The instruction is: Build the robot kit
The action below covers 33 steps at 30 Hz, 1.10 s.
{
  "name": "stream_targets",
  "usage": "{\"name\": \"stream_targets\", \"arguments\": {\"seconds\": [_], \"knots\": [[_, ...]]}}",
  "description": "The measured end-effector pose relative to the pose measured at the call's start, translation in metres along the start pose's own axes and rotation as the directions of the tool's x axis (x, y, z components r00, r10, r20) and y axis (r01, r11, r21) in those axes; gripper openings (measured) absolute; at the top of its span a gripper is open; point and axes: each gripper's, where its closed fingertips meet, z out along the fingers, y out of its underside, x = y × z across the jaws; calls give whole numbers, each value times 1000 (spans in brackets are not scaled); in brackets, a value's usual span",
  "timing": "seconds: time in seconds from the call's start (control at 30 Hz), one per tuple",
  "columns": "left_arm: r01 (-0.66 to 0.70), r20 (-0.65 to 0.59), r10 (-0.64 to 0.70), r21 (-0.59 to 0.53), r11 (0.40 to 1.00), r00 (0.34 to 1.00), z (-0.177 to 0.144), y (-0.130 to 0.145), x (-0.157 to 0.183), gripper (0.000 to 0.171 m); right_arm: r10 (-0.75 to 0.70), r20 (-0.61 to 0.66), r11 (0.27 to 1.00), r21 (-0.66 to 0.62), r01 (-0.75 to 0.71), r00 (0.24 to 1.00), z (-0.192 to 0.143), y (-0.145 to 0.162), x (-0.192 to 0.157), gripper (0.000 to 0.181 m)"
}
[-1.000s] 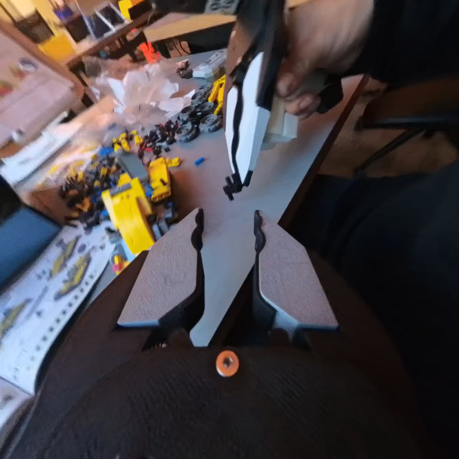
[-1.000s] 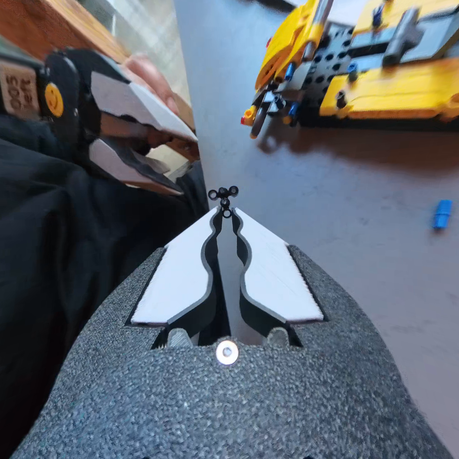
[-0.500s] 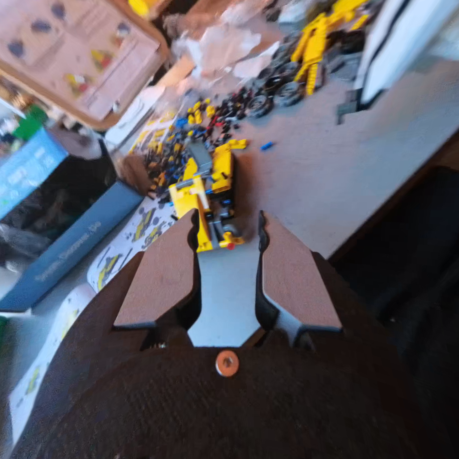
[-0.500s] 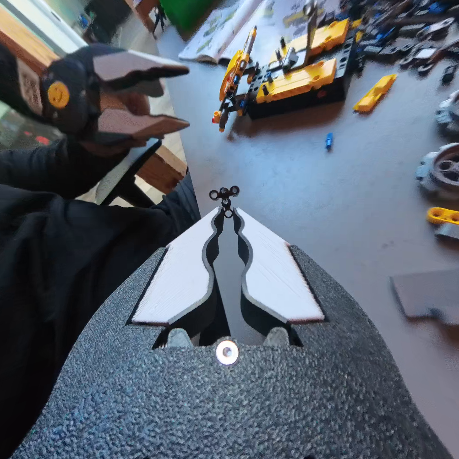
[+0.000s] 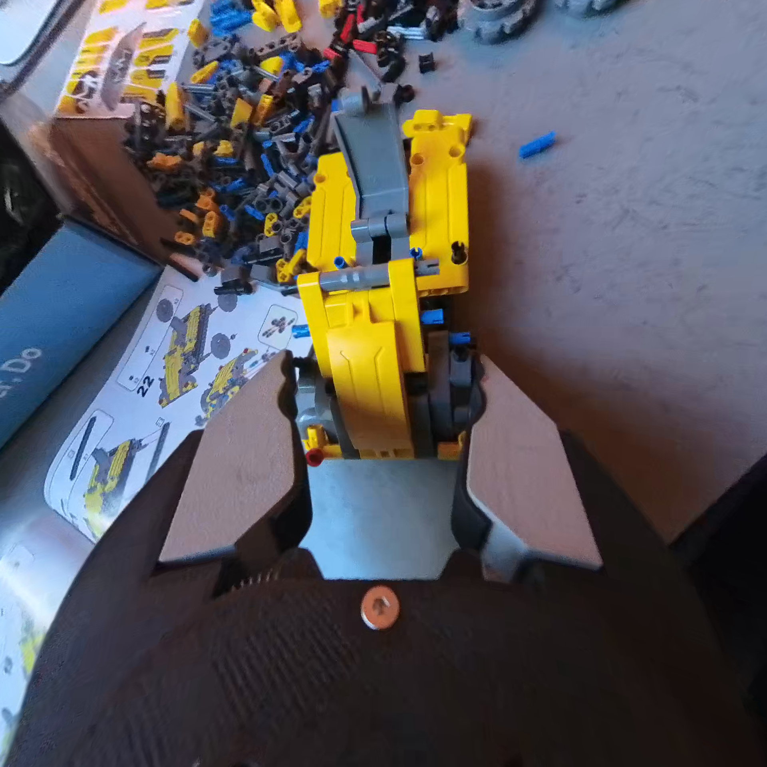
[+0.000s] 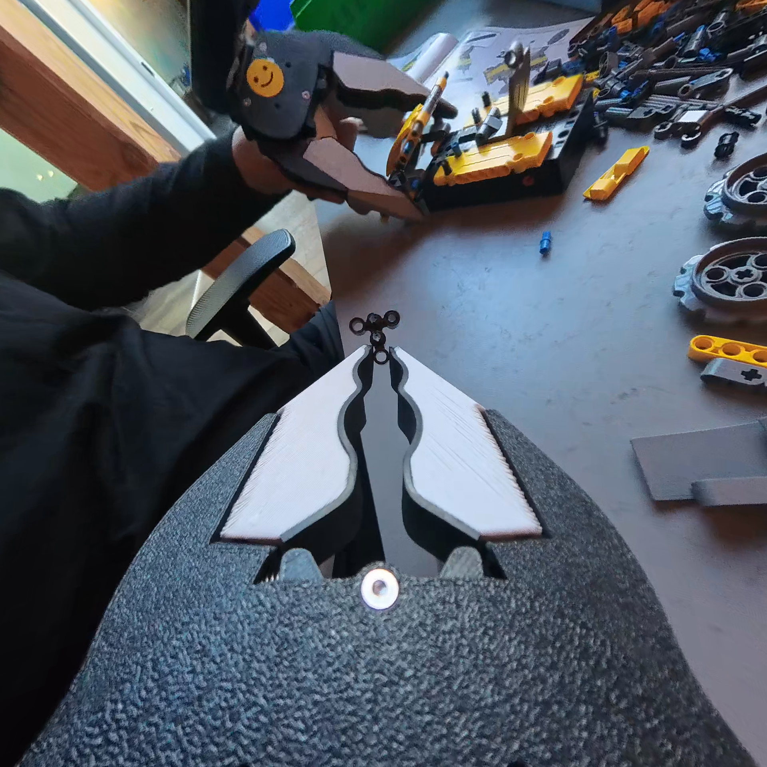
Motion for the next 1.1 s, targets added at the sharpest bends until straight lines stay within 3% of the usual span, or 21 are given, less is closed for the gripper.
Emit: {"name": "stream_targets", "arguments": {"seconds": [0.13,0.33,0.67,0.8,0.93,1.1], "knots": [[115,-159,-123,-62,991,980,-5,-2,2,80,-7,0,1000,-16,7,1000,3,2,-1,7],[363,-380,-392,-150,920,838,-12,-9,0,80,-8,-4,999,-42,8,1000,9,6,-2,7],[431,-451,-423,-89,898,786,-15,-7,2,81,-4,-16,998,-61,3,1000,17,6,1,7],[383,-410,-367,-45,923,835,-15,-7,5,81,-5,-28,998,-68,3,1000,19,10,3,7],[171,-219,-158,43,984,963,-12,-4,12,81,-29,-29,997,-77,26,999,22,11,1,7],[-1,-6,2,116,993,1000,-9,-2,18,81,-56,-21,992,-116,53,998,34,2,-3,7]]}}
